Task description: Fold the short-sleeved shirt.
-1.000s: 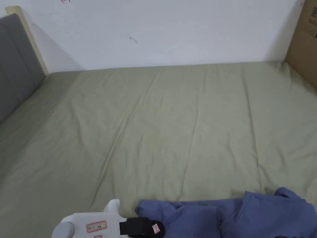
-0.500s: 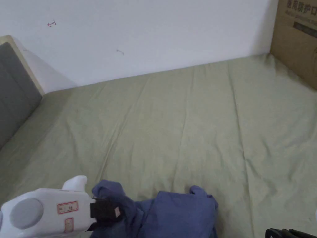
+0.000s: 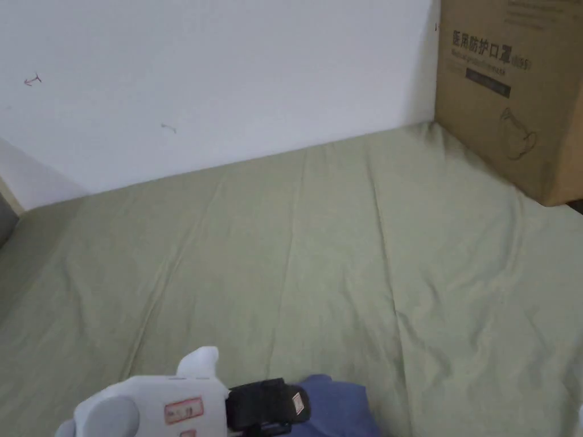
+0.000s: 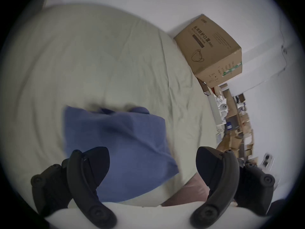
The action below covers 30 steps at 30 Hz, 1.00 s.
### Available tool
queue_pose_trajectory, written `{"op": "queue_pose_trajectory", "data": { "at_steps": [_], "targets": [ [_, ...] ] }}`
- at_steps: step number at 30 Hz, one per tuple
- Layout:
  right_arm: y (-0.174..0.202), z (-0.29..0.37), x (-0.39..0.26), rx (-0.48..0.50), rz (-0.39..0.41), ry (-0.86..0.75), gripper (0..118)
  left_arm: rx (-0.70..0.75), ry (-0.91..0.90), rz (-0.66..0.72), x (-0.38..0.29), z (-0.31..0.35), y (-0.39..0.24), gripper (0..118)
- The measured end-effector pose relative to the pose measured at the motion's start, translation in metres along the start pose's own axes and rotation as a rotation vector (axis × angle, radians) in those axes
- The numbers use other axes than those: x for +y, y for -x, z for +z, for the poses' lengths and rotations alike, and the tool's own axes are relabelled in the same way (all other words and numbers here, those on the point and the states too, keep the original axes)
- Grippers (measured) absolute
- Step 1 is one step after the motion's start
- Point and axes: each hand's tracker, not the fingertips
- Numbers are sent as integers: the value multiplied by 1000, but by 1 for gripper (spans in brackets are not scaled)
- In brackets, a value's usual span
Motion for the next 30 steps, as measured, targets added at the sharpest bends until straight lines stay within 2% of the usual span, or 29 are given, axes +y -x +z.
{"op": "queue_pose_trajectory", "data": {
  "at_steps": [1,2,3,4,5,8,11,13,15,18,21,22,23,25,27,30],
  "targets": [
    [-1,-2,0,4,-2,-1,0,1,-14,-38,-6,6,0,104],
    [-2,-3,1,7,-7,-2,0,0,-26,-65,-9,10,-4,84],
    [-3,-5,1,11,-13,-3,0,-1,-27,-96,-11,10,-9,52],
    [-4,-6,1,13,-21,-4,0,10,-13,-134,-14,3,-16,14],
    [-5,-7,1,15,-28,-4,0,23,3,-172,-17,-6,-21,3],
    [-6,-6,0,23,-46,3,0,-31,89,-233,-24,-40,-43,3],
    [-9,-3,-3,23,-28,4,0,-5,175,-275,-28,-94,-62,3],
    [-15,-4,-6,-9,-27,18,0,145,219,-390,-31,-133,-64,3],
    [-22,-4,-8,-27,-44,32,0,208,260,-415,-42,-161,-61,2],
    [-27,-5,-12,-61,-38,49,0,59,156,-251,-43,-160,-47,2],
    [-27,-5,-12,-64,-32,59,0,-157,189,101,-36,-136,-12,2],
    [-26,-6,-11,-54,-34,64,0,-176,140,133,-39,-118,-9,2],
    [-23,-5,-8,-41,-34,65,0,-134,64,70,-39,-96,-13,2],
    [-11,2,3,-13,-15,35,0,-43,-69,-149,-37,-36,-27,2],
    [7,14,20,20,52,-43,0,14,-226,-308,-37,25,-46,2],
    [38,39,46,29,156,-220,0,86,-497,-424,-46,109,-72,2]
  ]
}}
